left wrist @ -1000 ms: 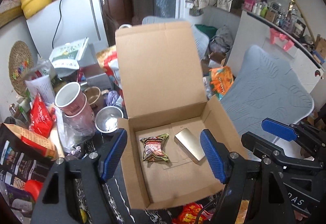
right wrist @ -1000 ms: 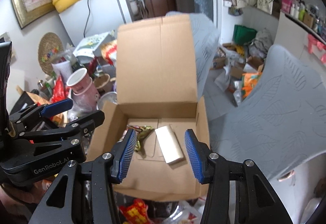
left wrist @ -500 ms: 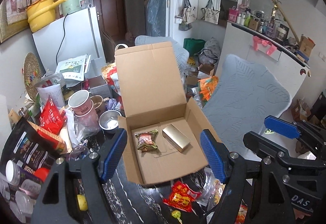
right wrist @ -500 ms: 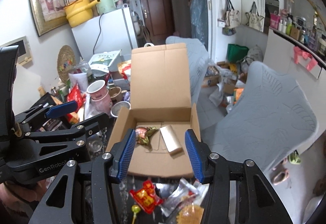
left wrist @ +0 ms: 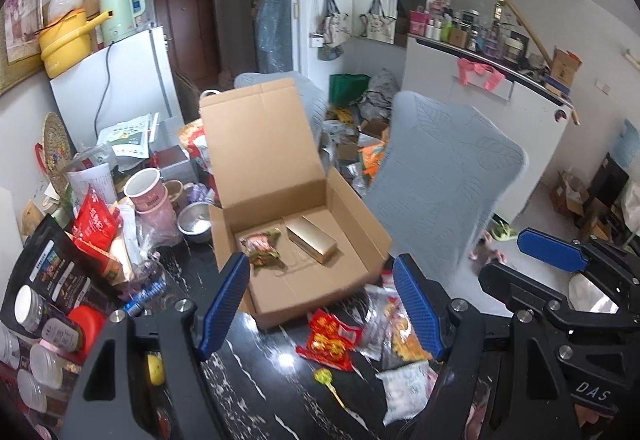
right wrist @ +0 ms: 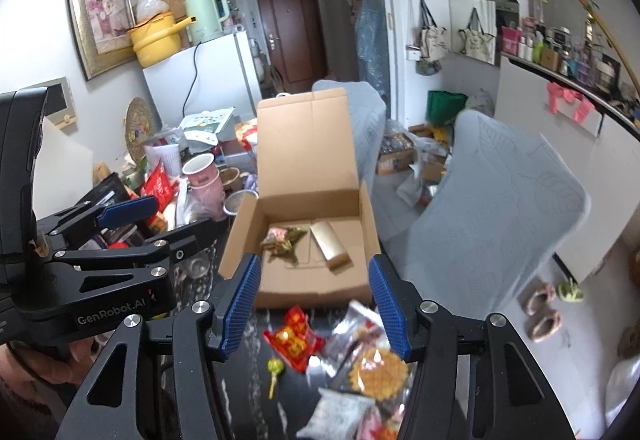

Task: Organize snacks
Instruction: 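Move both grippers back toward the snacks on the table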

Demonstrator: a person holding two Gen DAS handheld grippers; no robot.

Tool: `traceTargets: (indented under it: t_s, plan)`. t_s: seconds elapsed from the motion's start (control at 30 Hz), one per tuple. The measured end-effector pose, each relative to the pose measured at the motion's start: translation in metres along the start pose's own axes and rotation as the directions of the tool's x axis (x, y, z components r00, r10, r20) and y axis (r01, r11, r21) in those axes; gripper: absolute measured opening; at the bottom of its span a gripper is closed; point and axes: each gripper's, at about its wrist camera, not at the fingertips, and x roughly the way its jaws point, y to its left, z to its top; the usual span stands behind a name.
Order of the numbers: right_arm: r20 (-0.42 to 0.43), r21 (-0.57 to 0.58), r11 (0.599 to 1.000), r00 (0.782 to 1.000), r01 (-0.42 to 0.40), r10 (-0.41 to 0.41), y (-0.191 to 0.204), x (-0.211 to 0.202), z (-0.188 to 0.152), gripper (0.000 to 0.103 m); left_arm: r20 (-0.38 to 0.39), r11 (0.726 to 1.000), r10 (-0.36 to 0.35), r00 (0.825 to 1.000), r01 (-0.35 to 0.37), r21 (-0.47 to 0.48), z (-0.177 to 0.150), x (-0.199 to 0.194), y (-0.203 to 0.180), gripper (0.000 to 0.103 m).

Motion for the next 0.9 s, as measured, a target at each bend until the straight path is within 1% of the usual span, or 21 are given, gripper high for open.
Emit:
traceTargets:
  t_s: [0.2,0.37,0.5,0.63,0.9]
  plan:
    - [-0.011,0.042,0.999,1.0,0.02,-0.019,-0.008,-0.016,-0.03,0.056,-0.038,0.998,-0.057,0.998,0.058,0.031,-0.022,-0.003,-0.02,0.074]
    - [-0.033,0.08,0.996,0.999,0.043,-0.04,-0.02,-0.023,-0.059,0.056,-0.081,0.992,-0.106,0.991,0.11,0.054,-0.042,0.003,-0.038,0.074]
    - [-0.057,0.112,0.992,0.997,0.055,-0.049,-0.03,-0.026,-0.079,0.056,-0.118,0.986,-0.144,0.982,0.153,0.069,-0.058,0.009,-0.05,0.074]
    - [-0.079,0.127,0.989,0.995,0.07,-0.061,-0.036,-0.027,-0.099,0.056,-0.154,0.981,-0.164,0.974,0.177,0.078,-0.072,0.016,-0.06,0.074]
    - [-0.141,0.18,0.98,0.988,0.084,-0.059,-0.049,-0.021,-0.134,0.056,-0.237,0.971,-0.213,0.948,0.232,0.057,-0.102,0.035,-0.076,0.074]
